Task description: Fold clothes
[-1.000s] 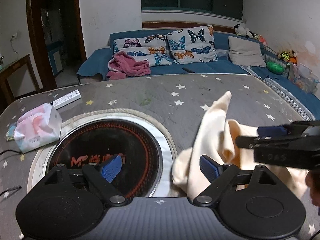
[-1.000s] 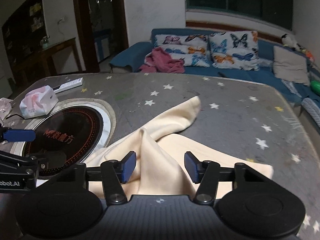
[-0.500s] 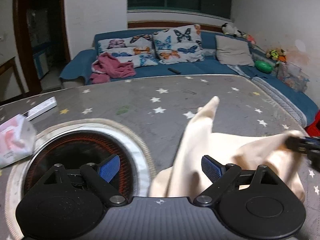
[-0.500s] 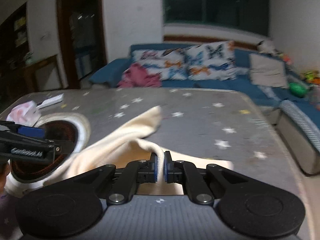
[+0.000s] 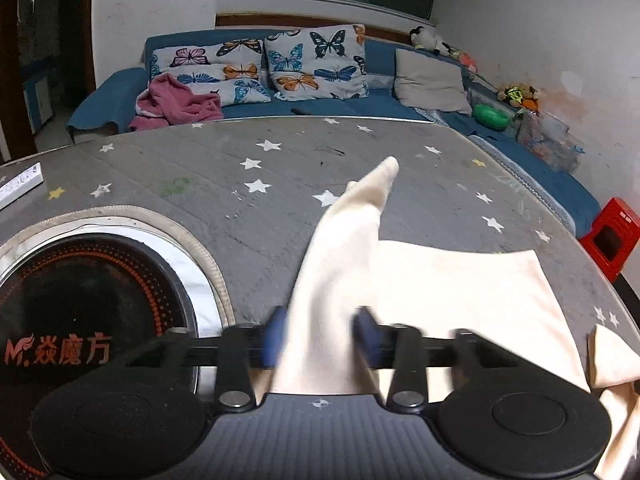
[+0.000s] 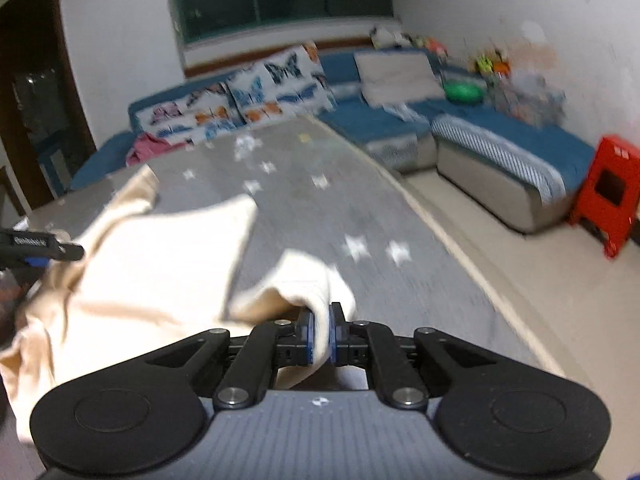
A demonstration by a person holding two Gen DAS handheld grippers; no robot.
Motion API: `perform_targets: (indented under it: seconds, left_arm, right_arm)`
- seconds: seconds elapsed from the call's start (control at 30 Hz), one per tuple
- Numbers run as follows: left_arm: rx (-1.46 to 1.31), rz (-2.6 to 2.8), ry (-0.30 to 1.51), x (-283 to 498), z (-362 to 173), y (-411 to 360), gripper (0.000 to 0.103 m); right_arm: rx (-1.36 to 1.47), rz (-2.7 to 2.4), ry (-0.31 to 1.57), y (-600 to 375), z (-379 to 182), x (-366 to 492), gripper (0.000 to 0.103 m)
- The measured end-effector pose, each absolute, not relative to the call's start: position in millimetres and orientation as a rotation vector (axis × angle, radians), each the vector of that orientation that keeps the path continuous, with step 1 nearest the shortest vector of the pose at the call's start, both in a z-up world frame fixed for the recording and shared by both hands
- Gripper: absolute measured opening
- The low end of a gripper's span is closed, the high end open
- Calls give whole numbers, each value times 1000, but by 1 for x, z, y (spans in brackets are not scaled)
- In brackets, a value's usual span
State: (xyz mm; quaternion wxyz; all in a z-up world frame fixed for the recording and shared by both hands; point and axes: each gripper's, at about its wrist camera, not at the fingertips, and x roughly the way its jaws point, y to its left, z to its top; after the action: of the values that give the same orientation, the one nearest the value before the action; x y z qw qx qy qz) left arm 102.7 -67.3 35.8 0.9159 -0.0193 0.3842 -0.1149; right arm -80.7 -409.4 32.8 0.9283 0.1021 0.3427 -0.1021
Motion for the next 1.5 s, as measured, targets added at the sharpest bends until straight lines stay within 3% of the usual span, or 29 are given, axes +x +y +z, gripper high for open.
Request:
perform_targets:
  seconds: [0.1, 0.2, 0.37, 0.57, 0.83, 0.93, 1.13, 1.2, 1.27, 1.37, 1.5]
  left_arm:
    - [-49, -237, 763, 94, 38, -63, 16]
    - [-59, -235, 742, 85, 41, -59, 9]
    - [-58, -236, 716, 67, 43, -53, 8]
    - [-116, -247, 716, 55, 44, -36, 19]
    - [-249, -220, 738, 72, 43, -13, 20]
    - [-308, -234, 719, 80, 47, -9, 33]
    - [-262, -206, 745, 113, 42, -23, 34]
    - [-238, -210, 763, 121, 36, -30, 42]
    - [-221, -209, 786, 128, 28, -35, 42]
    - [-220, -232, 786, 130, 21, -38, 36]
    - [-207, -261, 754, 122, 24, -39, 5]
  right_arm:
    - [234, -227, 718, -413, 25, -87, 10]
    - [247, -234, 712, -415, 24, -91, 11]
    - [243, -227, 705, -412, 26, -90, 12]
    - [242, -224, 708, -410, 26, -89, 14]
    - [234, -220, 709, -405, 27, -88, 15]
    - [230, -220, 708, -404, 28, -89, 17]
    - [229, -218, 717, -404, 26, -86, 18]
    - [227, -217, 720, -404, 25, -85, 19]
    - [225, -216, 723, -403, 25, -84, 20]
    - [223, -215, 726, -404, 25, -82, 20]
    - [222, -218, 729, -405, 24, -82, 21]
